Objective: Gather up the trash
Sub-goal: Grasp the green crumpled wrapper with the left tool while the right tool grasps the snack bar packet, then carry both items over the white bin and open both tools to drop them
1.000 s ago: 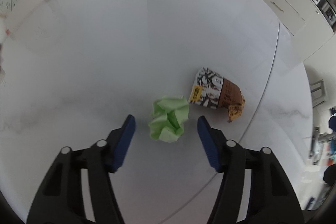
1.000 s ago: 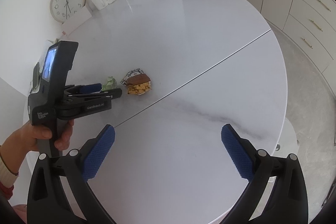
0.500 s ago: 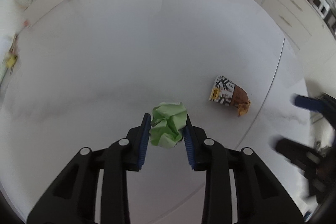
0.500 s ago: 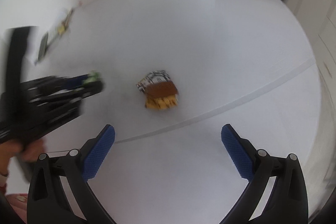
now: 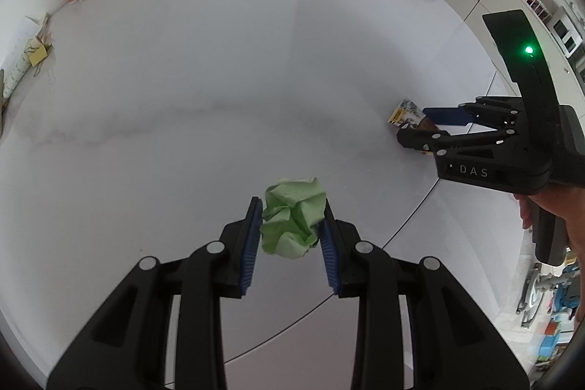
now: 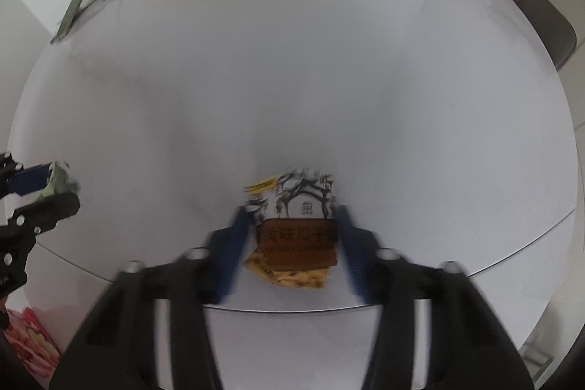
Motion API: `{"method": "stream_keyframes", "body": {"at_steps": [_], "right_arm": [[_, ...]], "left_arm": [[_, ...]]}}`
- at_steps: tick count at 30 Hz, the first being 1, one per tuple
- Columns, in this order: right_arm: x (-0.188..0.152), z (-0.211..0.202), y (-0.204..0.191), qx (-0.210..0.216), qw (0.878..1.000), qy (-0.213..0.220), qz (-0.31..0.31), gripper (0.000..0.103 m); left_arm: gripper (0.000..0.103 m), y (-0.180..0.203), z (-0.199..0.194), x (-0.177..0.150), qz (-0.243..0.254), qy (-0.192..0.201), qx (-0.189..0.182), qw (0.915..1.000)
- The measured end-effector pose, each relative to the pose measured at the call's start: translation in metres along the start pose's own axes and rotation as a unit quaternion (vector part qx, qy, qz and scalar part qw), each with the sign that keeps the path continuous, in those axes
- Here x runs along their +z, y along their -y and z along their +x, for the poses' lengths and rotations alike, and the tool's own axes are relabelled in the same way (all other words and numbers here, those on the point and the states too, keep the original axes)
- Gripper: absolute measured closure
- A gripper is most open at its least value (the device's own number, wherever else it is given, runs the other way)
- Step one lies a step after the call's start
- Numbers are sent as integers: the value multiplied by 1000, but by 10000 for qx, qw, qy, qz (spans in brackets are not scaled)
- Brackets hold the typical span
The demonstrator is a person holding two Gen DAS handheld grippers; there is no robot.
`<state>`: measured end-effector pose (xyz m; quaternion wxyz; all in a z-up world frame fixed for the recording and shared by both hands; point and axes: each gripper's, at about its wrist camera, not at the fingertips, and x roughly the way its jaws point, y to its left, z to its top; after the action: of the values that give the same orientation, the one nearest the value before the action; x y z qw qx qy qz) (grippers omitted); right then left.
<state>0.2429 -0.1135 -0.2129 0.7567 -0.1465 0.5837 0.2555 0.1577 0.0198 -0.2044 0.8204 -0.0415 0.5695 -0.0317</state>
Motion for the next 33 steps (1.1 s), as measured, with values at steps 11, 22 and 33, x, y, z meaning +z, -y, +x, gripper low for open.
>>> {"method": "stream_keyframes", "body": {"at_steps": [11, 22, 33], "right_arm": [[-24, -38, 13, 214, 9980, 376, 464, 69], [-192, -142, 55, 165, 9752, 1122, 1900, 69], [-383, -177, 48, -83, 9474, 928, 3061, 68]], "left_arm": [[73, 20, -25, -6, 408, 157, -108, 9990], [73, 129, -72, -56, 1490, 260, -695, 9861], [73, 262, -86, -172, 3110, -115, -1264, 9419]]}}
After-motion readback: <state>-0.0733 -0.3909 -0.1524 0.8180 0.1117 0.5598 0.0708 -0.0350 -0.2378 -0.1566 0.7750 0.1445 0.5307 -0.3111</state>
